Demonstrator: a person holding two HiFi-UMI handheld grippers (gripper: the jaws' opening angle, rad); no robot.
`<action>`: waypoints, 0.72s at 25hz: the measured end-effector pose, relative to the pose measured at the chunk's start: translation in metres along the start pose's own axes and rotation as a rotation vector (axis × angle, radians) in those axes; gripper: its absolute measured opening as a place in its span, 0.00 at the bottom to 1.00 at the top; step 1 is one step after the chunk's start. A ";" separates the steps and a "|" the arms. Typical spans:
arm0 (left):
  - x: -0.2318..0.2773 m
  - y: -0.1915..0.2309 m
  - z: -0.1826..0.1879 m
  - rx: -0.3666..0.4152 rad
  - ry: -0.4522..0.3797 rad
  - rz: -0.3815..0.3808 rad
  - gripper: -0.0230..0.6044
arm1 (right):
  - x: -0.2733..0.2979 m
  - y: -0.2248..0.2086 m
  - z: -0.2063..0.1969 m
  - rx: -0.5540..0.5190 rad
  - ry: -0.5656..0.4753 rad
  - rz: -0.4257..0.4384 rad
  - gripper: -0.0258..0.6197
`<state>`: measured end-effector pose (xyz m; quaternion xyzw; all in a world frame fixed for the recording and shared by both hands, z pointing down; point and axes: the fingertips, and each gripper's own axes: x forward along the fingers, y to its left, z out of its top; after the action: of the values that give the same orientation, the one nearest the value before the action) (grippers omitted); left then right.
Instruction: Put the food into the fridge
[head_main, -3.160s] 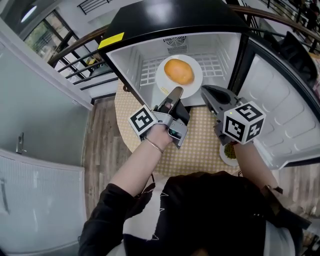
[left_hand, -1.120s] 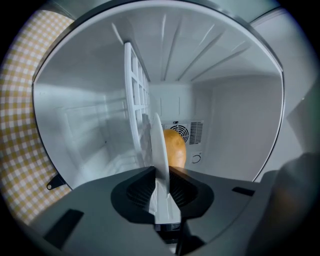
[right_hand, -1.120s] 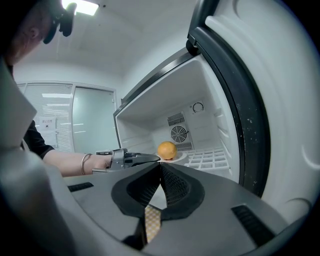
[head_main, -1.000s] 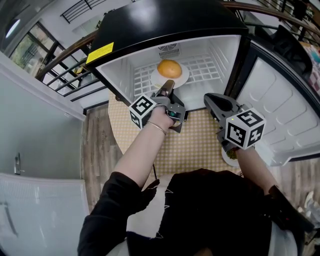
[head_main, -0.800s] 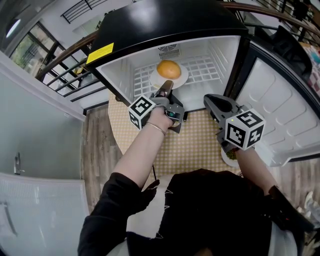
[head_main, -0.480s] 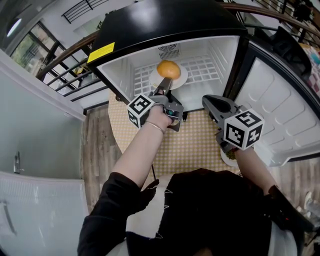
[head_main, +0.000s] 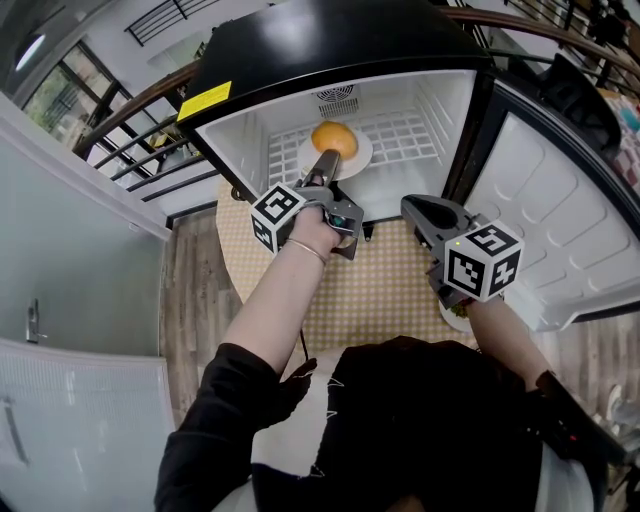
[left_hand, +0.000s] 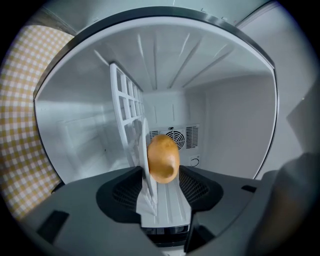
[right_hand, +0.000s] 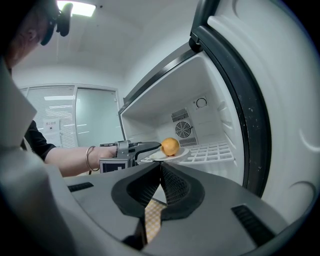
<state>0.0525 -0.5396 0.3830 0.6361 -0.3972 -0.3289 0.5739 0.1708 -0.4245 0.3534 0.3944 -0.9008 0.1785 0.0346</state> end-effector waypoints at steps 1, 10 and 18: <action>0.000 0.000 0.000 0.009 0.002 0.007 0.40 | 0.000 0.001 0.000 0.002 0.000 0.002 0.07; -0.003 -0.003 0.004 0.071 0.004 0.053 0.48 | -0.003 0.007 -0.003 0.021 -0.001 0.020 0.07; -0.004 -0.002 0.003 0.132 0.011 0.092 0.54 | -0.009 0.005 -0.004 0.050 -0.009 0.029 0.07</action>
<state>0.0481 -0.5380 0.3803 0.6554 -0.4437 -0.2716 0.5476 0.1732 -0.4131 0.3539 0.3828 -0.9019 0.1995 0.0183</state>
